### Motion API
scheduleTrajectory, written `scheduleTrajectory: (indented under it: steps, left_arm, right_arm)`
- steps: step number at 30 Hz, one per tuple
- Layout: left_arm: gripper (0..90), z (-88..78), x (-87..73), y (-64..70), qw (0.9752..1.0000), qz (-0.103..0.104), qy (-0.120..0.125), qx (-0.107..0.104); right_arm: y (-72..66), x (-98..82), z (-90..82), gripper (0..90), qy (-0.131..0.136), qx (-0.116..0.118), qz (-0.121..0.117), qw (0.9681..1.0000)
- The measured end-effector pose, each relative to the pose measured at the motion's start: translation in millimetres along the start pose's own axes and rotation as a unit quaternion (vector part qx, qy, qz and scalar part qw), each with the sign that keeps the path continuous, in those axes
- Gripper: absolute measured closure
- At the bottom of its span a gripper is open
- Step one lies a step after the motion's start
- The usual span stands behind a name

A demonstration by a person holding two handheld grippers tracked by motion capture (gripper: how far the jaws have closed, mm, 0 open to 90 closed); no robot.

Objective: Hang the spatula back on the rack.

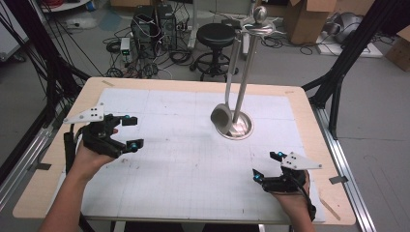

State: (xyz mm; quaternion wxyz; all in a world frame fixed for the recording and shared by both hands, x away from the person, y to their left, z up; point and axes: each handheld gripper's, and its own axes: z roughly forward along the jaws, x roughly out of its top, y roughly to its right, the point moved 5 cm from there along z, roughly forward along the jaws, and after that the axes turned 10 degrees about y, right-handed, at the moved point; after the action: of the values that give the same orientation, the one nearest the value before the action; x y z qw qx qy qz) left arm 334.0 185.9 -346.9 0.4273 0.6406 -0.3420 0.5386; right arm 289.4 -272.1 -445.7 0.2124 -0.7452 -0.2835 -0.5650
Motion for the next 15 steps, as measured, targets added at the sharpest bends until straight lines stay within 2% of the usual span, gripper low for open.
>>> scheduleTrajectory:
  steps: [1, 5, 9, 15]
  left_arm:
    - [7.6, -0.8, -2.9, 0.7, 1.0, 0.002, -0.005, 0.0]
    - [7.0, -4.4, -13.1, 3.1, 1.0, -0.002, 0.001, 0.002]
    - [6.7, -6.5, -20.5, 3.9, 1.0, 0.001, -0.008, 0.004]
    - [6.1, -13.9, -32.8, 2.9, 0.9999, -0.006, -0.008, 0.009]
  right_arm:
    - [-0.3, 0.2, 0.4, 8.7, 0.0, 0.0, 0.001, 1.0]
    - [-0.5, 0.1, 0.9, 8.7, 0.0, 0.0, 0.002, 1.0]
    - [0.0, 0.3, 1.1, 8.7, 0.001, 0.0, 0.002, 1.0]
    - [-0.3, 0.8, -0.3, 8.6, 0.002, 0.0, 0.002, 1.0]
